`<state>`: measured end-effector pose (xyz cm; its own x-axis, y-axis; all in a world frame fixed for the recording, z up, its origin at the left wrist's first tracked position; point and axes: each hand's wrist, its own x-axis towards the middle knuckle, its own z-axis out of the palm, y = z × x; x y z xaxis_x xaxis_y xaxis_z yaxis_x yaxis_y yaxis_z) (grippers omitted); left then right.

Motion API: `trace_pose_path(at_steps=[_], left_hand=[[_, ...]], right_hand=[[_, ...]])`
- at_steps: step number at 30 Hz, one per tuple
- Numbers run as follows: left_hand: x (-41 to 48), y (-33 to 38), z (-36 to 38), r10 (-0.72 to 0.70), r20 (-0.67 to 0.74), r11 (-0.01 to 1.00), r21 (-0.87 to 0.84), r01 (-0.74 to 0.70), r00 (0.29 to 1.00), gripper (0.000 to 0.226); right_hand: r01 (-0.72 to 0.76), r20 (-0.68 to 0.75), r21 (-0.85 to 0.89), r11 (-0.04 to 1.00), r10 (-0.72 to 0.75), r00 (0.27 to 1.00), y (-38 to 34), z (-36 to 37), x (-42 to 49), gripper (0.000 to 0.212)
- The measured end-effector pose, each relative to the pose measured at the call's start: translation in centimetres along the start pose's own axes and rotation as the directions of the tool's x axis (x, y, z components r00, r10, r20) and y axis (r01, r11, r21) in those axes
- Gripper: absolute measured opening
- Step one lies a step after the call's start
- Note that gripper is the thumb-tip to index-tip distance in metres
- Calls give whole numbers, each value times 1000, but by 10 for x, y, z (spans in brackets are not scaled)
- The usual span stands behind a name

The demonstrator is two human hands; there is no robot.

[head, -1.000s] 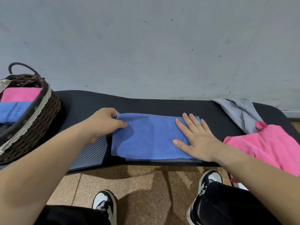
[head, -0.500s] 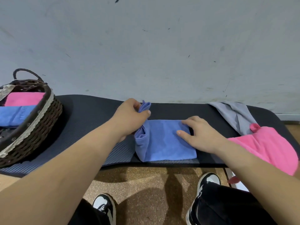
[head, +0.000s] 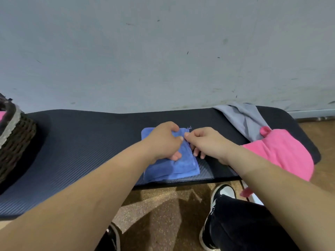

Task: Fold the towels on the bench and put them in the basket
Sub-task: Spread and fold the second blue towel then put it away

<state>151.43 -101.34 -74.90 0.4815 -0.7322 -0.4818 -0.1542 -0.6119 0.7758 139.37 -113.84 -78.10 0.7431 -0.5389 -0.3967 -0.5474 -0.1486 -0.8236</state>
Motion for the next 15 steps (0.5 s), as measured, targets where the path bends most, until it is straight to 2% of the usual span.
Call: trace_pose_path(at_steps=[1, 2, 3, 5, 6, 8, 11, 13, 15], left_hand=[[-2, -4, -4, 58, -20, 998, 21, -57, 998, 29], [-4, -8, -11, 153, -55, 981, 131, -145, 987, 27], [-7, -13, -19, 260, -77, 922, 314, -224, 962, 28], [-15, -26, -32, 434, -38, 712, 626, -317, 900, 43], [-18, -33, -35, 460, 10, 634, 697, -337, 888, 55], [-24, -48, -33, 405, 106, 581, 737, -345, 908, 76], [-22, -67, -18, 306, 166, 513, 801, -309, 937, 83], [-19, -75, -13, 297, 148, 516, 806, -289, 943, 81], [-16, -79, -13, 299, 154, 517, 804, -295, 942, 81]], right_hand=[[2, 0, -20, 1000, -2, 1000, -1, 1, 0, 36], [2, -4, -41, 999, -3, 1000, -1, 3, 0, 36], [3, -13, -68, 998, -3, 1000, -1, 5, 1, 36], [5, -41, -122, 993, -10, 999, -1, 9, 3, 32], [2, -53, -146, 989, -9, 999, -1, 11, 4, 28], [-14, -64, -162, 987, 3, 998, -4, 12, 4, 22], [-44, -96, -180, 983, 27, 995, -5, 9, 1, 25], [1, -157, -312, 950, -53, 986, -5, 6, 2, 28], [120, -146, -453, 884, -206, 968, -6, 4, 0, 49]])
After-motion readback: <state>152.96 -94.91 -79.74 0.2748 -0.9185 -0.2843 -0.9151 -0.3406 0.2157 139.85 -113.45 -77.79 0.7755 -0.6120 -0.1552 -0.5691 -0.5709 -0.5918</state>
